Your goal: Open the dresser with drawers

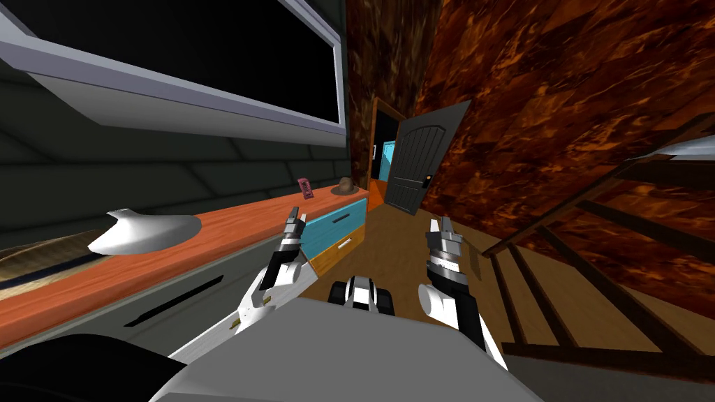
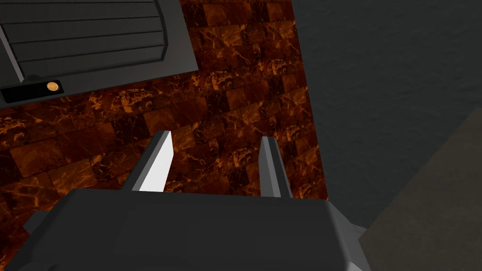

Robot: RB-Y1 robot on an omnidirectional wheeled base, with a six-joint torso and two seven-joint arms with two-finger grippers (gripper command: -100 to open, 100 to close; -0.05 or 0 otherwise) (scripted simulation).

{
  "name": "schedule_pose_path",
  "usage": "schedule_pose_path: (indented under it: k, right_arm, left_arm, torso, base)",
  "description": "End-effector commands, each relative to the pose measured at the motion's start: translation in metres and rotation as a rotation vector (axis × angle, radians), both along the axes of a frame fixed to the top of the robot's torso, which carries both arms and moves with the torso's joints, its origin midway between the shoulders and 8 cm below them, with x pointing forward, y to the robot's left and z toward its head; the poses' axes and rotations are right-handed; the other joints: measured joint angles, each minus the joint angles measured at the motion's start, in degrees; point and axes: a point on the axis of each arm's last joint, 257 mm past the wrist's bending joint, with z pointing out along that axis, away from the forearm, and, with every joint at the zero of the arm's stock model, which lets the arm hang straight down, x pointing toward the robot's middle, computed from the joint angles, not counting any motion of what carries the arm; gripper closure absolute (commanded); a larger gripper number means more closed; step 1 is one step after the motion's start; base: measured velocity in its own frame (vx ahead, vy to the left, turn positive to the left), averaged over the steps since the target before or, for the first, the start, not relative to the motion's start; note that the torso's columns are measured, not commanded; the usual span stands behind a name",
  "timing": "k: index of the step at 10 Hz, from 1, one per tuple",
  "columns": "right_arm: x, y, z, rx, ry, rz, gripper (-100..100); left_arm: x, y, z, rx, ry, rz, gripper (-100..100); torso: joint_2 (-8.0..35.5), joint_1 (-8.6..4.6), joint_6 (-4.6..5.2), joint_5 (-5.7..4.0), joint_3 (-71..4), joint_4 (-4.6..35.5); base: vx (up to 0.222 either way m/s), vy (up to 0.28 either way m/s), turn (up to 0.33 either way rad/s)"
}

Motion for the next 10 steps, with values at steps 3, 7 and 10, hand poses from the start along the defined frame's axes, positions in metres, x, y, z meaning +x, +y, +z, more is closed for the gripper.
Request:
schedule_pose_path:
  k: [3, 7, 10]
  right_arm:
    - [0.0, 0.0, 0.0, 0.0, 0.0, 0.0, 0]
    - [0.0, 0.0, 0.0, 0.0, 0.0, 0.0, 0]
    - [0.0, 0.0, 0.0, 0.0, 0.0, 0.0, 0]
  left_arm:
    - [0.009, 0.035, -0.038, -0.067, 0.084, 0.045, -100]
    - [0.012, 0.067, -0.074, -0.135, 0.16, 0.091, -100]
    - [0.012, 0.093, -0.106, -0.202, 0.222, 0.133, -100]
  torso:
    - [0.1, 0.14, -0.01, 0.05, 0.1, 0.0]
    - [0.1, -0.01, 0.01, 0.0, 0.1, 0.0]
    - [0.1, 0.04, 0.0, 0.01, 0.0, 0.0]
  base:
    - [0.113, -0.106, 0.077]
    - [0.118, -0.154, 0.084]
    - [0.144, -0.159, 0.102]
